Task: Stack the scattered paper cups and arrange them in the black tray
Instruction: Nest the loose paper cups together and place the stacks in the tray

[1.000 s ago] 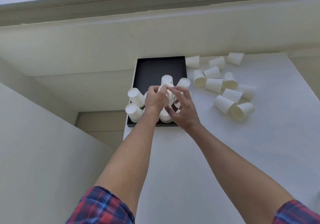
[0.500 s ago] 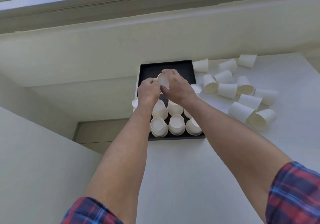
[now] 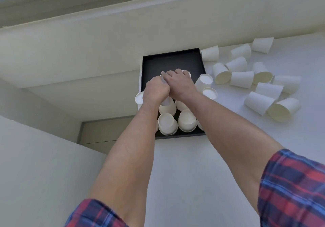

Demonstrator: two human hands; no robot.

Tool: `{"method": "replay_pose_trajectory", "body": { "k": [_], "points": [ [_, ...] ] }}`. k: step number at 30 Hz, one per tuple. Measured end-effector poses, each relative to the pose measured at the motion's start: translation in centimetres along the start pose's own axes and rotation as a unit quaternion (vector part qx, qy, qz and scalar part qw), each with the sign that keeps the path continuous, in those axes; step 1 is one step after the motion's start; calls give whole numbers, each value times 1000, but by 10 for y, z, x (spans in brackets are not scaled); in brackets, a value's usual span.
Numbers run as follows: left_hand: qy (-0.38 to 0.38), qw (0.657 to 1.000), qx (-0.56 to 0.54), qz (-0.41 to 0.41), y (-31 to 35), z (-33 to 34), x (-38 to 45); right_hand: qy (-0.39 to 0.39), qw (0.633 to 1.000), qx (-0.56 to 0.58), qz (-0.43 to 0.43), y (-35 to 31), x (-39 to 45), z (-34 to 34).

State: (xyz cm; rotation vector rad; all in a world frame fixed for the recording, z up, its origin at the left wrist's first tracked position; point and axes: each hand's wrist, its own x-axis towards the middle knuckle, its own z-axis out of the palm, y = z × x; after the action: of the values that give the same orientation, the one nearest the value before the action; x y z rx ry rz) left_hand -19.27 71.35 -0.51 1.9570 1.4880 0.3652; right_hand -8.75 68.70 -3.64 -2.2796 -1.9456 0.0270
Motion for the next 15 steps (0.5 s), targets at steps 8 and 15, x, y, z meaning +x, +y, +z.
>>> {"method": "replay_pose_trajectory", "body": {
  "k": [8, 15],
  "points": [
    [-17, 984, 170, 40, 1, -7, 4, -13, 999, 30, 37, 20, 11, -7],
    [-17, 951, 304, 60, -1, 1, 7, -67, 991, 101, 59, 54, 3, -8]
  ]
}}
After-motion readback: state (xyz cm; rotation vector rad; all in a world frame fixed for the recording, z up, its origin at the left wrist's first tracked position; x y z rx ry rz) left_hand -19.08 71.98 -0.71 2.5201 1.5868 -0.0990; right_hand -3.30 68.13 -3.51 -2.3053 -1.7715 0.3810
